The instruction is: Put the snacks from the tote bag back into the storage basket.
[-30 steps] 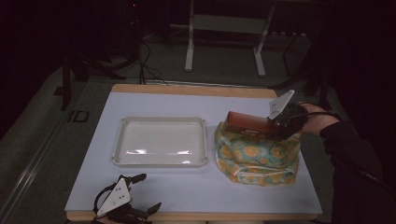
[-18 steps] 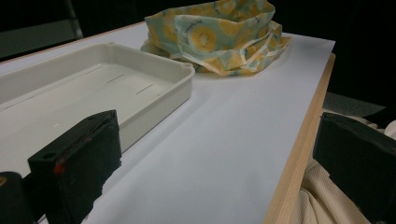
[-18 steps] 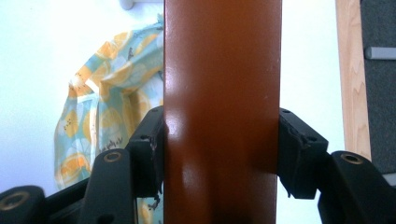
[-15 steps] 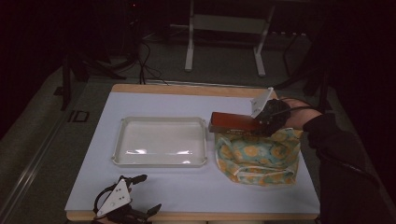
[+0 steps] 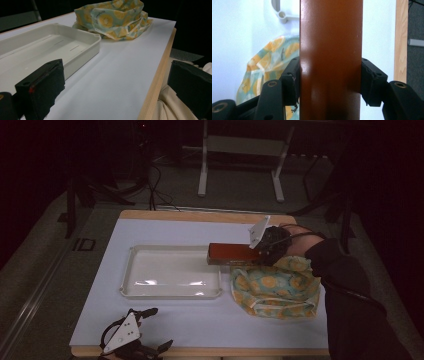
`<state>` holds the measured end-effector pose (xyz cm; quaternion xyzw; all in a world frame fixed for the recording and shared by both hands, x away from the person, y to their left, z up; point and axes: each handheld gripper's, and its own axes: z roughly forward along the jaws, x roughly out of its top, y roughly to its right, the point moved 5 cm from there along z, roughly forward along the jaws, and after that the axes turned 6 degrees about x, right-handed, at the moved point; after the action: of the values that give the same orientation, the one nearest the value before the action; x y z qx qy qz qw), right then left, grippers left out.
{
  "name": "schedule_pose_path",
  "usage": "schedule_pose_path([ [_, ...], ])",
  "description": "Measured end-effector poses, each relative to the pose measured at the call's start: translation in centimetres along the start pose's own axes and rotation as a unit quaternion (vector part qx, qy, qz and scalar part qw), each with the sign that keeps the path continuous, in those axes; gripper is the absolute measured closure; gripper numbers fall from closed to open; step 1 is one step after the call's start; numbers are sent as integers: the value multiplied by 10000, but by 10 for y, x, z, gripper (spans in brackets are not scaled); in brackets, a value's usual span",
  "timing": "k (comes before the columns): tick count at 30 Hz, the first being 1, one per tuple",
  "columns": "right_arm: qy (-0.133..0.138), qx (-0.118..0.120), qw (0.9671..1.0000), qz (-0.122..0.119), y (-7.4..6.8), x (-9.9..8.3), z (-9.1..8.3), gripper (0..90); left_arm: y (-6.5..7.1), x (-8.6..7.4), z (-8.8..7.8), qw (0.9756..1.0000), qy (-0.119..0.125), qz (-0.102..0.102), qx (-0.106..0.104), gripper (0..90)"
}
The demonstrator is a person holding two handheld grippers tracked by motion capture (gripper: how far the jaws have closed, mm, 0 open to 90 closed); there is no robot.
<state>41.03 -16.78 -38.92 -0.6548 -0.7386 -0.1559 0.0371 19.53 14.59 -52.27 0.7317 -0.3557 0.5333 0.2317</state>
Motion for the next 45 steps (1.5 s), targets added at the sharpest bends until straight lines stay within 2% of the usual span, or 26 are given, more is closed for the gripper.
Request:
schedule_pose_path([
  [6, 31, 34, 9998, -170, 0, 17, 8, 426, 1, 0, 0, 10000, 0, 16, -30, 13],
  [17, 70, 197, 9993, -317, -2, 43, 26, 426, 1, 0, 0, 10000, 1, 33, -26, 14],
  [25, 65, 227, 9988, -430, -4, 57, 40, 426, 1, -1, 0, 10000, 0, 29, -36, 13],
  [32, 244, 183, 9981, -539, -6, 75, 54, 426, 1, -1, 0, 10000, -10, 47, -61, 13],
  [45, 635, 291, 9955, -649, -8, 101, 78, 425, 1, -1, 0, 9999, -10, 54, -88, 13],
])
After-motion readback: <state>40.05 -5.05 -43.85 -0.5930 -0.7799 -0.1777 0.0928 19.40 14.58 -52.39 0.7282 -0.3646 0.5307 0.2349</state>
